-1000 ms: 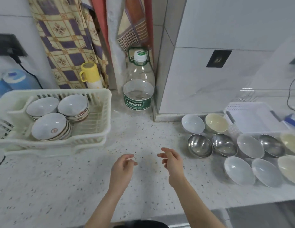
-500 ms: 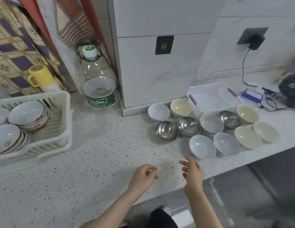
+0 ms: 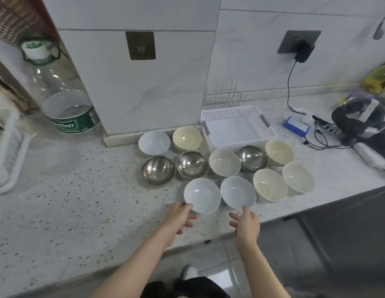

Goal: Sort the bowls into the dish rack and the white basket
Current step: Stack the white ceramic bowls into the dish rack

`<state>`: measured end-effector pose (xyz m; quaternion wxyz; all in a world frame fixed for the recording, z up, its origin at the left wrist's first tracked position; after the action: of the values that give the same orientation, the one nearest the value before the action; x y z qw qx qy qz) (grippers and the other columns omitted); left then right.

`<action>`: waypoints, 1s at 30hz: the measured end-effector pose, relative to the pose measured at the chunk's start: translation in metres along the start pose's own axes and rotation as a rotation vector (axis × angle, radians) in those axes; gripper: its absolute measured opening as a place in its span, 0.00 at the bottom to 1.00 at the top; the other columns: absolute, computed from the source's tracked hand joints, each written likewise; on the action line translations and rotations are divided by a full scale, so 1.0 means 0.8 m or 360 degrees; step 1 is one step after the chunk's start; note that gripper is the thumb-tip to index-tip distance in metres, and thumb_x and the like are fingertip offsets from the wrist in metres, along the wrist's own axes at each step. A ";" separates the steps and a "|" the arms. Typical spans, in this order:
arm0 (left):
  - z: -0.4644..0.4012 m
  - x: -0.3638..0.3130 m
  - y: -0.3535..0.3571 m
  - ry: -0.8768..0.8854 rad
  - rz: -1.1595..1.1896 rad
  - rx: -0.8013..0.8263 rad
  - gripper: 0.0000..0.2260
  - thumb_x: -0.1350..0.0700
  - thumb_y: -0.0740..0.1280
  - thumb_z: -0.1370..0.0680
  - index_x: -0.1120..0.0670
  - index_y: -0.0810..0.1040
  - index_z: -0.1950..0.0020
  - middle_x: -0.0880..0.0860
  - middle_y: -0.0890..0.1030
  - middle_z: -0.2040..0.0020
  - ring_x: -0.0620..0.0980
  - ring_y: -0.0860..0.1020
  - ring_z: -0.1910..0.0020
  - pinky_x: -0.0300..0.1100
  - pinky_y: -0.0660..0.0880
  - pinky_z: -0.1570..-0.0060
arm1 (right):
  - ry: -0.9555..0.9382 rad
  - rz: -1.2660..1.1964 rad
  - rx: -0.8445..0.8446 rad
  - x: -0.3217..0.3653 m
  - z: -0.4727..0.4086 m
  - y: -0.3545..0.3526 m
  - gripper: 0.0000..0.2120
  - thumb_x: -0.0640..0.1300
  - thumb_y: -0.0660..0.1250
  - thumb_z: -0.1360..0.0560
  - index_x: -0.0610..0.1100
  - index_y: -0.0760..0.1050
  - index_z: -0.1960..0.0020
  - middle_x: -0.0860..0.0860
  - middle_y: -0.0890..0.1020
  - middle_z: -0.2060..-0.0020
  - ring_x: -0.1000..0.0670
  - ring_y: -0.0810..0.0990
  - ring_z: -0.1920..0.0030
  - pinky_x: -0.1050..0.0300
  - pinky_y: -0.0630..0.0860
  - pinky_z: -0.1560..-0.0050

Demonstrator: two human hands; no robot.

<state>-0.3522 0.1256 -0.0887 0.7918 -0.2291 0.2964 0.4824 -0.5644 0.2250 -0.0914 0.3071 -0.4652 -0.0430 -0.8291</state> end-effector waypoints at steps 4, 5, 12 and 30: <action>-0.013 0.002 0.027 -0.0088 0.0106 -0.0083 0.10 0.51 0.61 0.20 0.49 0.69 0.39 0.51 0.86 0.54 0.48 0.81 0.61 0.40 0.68 0.65 | 0.0112 0.0036 0.0144 0.003 -0.022 -0.005 0.20 0.51 0.59 0.21 0.43 0.68 0.32 0.47 0.84 0.54 0.46 0.81 0.61 0.53 0.69 0.61; -0.015 0.003 0.030 -0.0100 0.0129 -0.0102 0.10 0.53 0.61 0.20 0.49 0.68 0.39 0.52 0.86 0.54 0.48 0.81 0.61 0.40 0.68 0.64 | 0.0134 0.0026 0.0171 0.004 -0.025 -0.005 0.20 0.50 0.59 0.21 0.44 0.68 0.32 0.46 0.84 0.52 0.46 0.80 0.61 0.54 0.69 0.62; -0.026 0.009 0.031 -0.0103 0.0355 -0.0189 0.12 0.63 0.60 0.21 0.55 0.72 0.38 0.59 0.85 0.58 0.47 0.75 0.68 0.38 0.66 0.71 | 0.0194 0.0014 0.0302 0.007 -0.036 0.001 0.16 0.48 0.59 0.21 0.45 0.67 0.35 0.45 0.82 0.49 0.48 0.80 0.61 0.55 0.68 0.63; 0.024 0.010 -0.089 0.0143 0.0848 -0.0298 0.10 0.62 0.62 0.24 0.56 0.76 0.45 0.61 0.85 0.62 0.47 0.71 0.72 0.39 0.68 0.70 | -0.0077 -0.0057 0.0113 0.005 0.026 0.047 0.14 0.45 0.61 0.26 0.41 0.74 0.43 0.47 0.85 0.65 0.50 0.70 0.63 0.54 0.68 0.63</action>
<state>-0.2801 0.1126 -0.0747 0.5986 -0.2362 0.3351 0.6882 -0.5298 0.2005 -0.0847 0.3074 -0.4729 -0.0881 -0.8210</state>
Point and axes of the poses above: each hand's wrist, its own z-axis away from the middle knuckle, its own y-axis out of the palm, x = y × z, the point moved 8 cm from there along -z, towards the middle knuckle
